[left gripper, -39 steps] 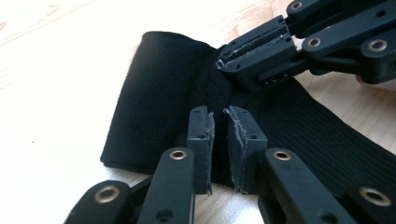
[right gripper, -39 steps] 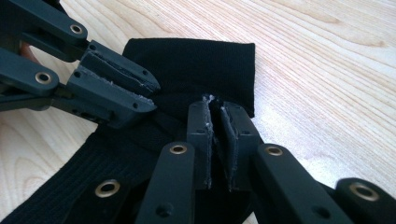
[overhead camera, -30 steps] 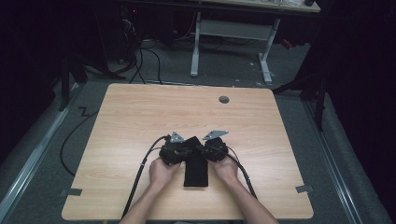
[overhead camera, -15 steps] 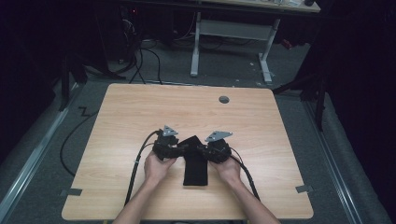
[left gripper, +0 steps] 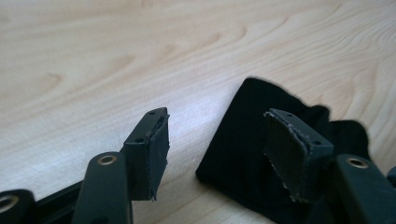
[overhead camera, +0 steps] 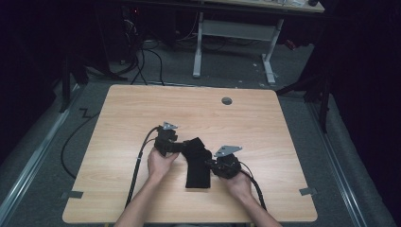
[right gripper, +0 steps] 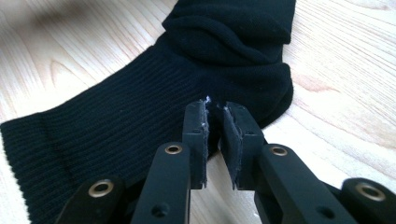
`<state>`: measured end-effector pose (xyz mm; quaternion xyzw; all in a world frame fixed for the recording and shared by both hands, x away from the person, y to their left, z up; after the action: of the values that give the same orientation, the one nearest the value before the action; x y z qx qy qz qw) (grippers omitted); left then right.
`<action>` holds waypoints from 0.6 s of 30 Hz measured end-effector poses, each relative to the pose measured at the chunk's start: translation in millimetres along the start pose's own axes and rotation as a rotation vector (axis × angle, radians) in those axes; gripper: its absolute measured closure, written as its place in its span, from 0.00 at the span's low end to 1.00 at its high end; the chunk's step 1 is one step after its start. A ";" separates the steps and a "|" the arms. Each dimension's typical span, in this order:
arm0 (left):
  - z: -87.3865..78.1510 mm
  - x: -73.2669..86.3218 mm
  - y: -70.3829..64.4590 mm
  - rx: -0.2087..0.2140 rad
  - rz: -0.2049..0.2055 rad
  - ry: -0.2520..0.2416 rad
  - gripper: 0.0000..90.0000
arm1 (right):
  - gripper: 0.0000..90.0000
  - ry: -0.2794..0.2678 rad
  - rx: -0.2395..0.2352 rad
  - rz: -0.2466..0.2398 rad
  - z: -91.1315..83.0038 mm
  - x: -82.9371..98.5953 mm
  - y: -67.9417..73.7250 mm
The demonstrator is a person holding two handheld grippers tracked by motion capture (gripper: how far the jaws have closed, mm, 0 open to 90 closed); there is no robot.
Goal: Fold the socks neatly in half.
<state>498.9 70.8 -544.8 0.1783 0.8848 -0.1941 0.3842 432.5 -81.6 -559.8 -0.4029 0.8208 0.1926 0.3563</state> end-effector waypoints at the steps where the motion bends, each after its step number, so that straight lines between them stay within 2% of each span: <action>1: 5.2 4.7 1.5 0.001 -0.002 0.026 0.45 | 0.88 0.001 0.005 -0.006 1.4 0.1 -0.4; 8: 9.1 8.0 4.3 0.012 -0.009 0.043 0.49 | 0.88 -0.007 0.035 -0.003 6.2 -3.1 -10.1; 9: 8.7 8.3 4.8 0.010 -0.003 0.044 0.51 | 0.88 -0.010 0.037 0.011 7.8 -3.9 -13.7; 11: 8.0 9.0 5.4 0.003 0.012 0.049 0.54 | 0.88 -0.002 0.048 0.007 8.9 -5.8 -15.8; 14: 7.6 10.2 5.3 -0.014 0.055 0.054 0.58 | 0.88 0.007 0.055 -0.002 10.1 -8.4 -17.0; 18: 6.9 10.8 5.1 0.004 0.065 0.058 0.65 | 0.88 -0.009 0.056 -0.004 6.2 -20.0 -15.7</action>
<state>498.6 73.6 -558.3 0.2134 0.8889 -0.1778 0.3644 456.1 -76.8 -549.6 -0.3935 0.8234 0.1706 0.3716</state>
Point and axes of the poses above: each handheld gripper's, and its own axes: z roughly forward along the jaws, x roughly out of its underside, y roughly to its left, the point moved 9 cm from there along z, roughly forward along the jaws, and after that the axes turned 2 degrees about -y, right-handed, at the moved point
